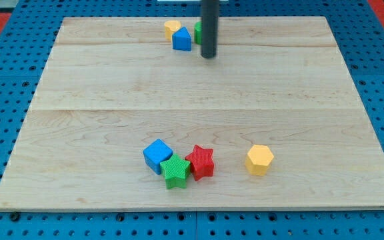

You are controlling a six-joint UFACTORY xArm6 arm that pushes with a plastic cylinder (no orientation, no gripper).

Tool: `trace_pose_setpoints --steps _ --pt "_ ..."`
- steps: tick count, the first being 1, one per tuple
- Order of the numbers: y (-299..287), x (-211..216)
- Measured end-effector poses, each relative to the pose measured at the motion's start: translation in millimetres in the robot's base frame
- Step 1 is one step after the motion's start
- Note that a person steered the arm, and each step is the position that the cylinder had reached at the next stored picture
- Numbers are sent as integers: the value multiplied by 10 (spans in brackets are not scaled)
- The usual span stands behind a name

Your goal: Move the hexagon into the group of blocks

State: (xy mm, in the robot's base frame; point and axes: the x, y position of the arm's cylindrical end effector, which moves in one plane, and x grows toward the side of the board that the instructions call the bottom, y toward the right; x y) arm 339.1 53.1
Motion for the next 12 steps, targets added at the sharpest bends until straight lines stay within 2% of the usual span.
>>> trace_pose_setpoints --steps 1,2,3,4,5,6,7,8,9,10,11,12 --pt "647 1179" --pt "1493 1795" --pt "1693 2511" --pt "973 2318" --pt "507 1853" --pt "863 2056" --pt "409 2428" --pt "41 2323" --pt "147 1793" --pt "419 1544" --pt "787 1997" --pt "1070 1689"
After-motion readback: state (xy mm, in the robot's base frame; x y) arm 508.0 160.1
